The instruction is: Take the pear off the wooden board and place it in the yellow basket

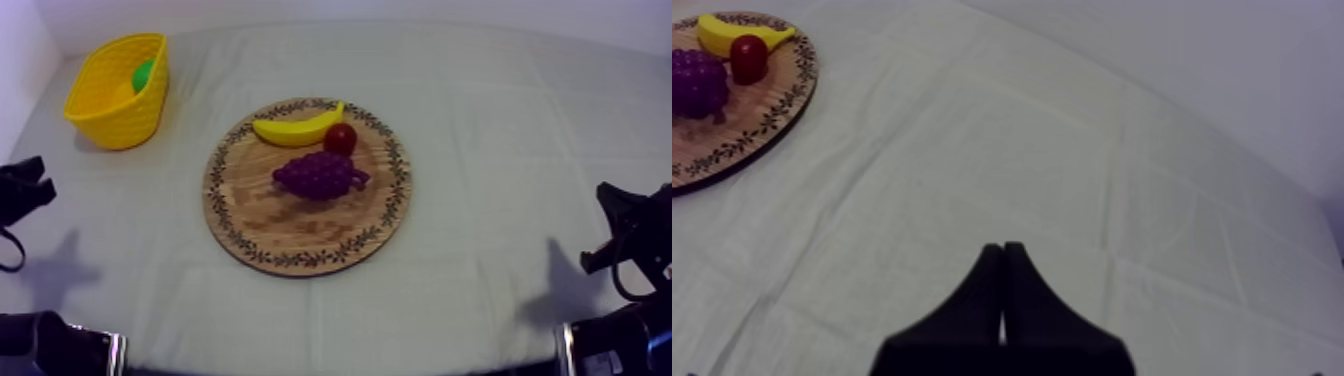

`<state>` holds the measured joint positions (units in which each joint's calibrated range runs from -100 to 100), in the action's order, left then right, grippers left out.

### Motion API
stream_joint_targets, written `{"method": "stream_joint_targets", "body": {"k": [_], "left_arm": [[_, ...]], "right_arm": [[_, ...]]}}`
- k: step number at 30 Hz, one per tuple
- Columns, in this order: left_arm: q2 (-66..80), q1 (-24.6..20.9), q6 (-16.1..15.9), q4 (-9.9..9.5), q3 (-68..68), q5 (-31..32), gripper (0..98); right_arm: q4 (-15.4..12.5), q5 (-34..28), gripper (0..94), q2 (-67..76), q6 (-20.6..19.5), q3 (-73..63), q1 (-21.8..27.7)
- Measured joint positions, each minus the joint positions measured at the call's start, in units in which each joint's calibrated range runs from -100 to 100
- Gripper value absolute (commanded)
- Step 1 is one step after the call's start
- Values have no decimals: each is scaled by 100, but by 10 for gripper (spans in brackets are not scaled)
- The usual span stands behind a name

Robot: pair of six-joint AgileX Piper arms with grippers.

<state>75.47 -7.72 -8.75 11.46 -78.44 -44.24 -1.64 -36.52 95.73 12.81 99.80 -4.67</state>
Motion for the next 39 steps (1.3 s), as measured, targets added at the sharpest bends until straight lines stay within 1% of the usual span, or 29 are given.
{"method": "stream_joint_targets", "body": {"k": [3,10,13,16,17,19,22,24,31,34,39], "left_arm": [[469,11,137,-5,-463,175,0],[1514,140,358,-47,-1250,266,0],[1958,244,554,-247,-1538,215,0],[2251,318,711,-395,-1643,162,0],[2351,363,756,-490,-1661,98,0],[2407,429,776,-608,-1681,15,0],[2425,532,829,-704,-1696,-52,0],[2432,618,922,-747,-1696,-63,0],[2432,744,1368,-768,-1704,-93,0],[2432,748,1439,-771,-1704,-93,0],[2432,754,1451,-770,-1704,-93,0]], "right_arm": [[0,0,2,0,0,0,0],[0,0,2,0,0,0,0],[0,0,2,0,0,0,0],[0,0,2,0,0,0,0],[0,0,2,0,0,0,0],[0,0,2,0,0,0,0],[0,0,2,0,0,0,0],[0,0,2,0,0,0,0],[0,0,2,0,0,0,0],[0,0,2,0,0,0,0],[0,0,2,0,0,0,0]]}}
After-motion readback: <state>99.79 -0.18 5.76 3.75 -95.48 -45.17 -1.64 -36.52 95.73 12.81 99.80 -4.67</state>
